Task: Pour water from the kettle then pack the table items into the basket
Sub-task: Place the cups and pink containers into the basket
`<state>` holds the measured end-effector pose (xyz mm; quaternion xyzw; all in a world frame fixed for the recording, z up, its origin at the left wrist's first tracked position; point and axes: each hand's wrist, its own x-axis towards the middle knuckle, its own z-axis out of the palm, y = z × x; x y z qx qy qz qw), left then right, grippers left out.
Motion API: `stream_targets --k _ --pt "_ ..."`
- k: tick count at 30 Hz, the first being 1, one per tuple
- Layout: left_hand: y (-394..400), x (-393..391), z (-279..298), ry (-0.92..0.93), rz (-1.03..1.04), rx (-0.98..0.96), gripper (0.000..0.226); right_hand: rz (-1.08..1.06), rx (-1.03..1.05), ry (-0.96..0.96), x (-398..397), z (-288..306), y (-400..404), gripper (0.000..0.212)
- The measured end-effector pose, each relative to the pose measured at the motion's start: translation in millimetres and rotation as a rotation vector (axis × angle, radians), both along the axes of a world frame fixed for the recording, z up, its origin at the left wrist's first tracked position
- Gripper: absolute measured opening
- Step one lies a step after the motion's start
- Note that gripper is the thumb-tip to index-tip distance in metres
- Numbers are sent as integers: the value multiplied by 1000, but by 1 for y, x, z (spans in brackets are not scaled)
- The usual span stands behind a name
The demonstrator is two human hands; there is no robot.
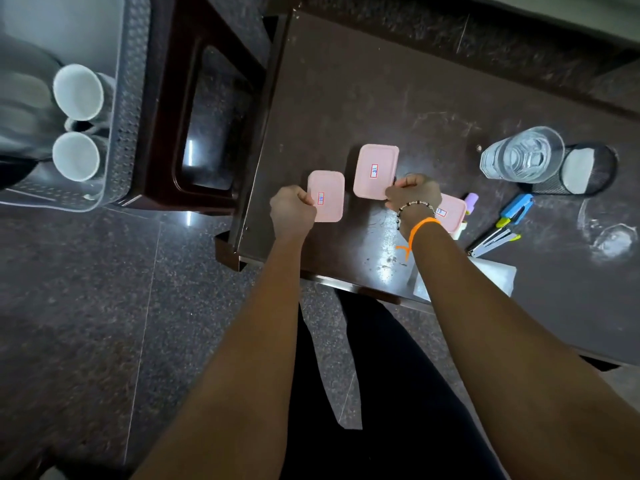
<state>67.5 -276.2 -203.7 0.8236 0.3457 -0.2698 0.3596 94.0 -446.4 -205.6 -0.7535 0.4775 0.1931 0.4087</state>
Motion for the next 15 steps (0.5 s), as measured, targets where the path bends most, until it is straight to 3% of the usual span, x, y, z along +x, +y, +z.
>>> stream_targets --k 4,8,15 --pt "18 -4 19 -23 182 -122 20 -175 255 -77 -10 25 19 21" --pt "58 -8 65 -236 309 -212 34 -132 616 -207 -12 66 53 27" --pt "165 32 136 -525 258 -47 37 -19 863 -329 23 112 150 29"
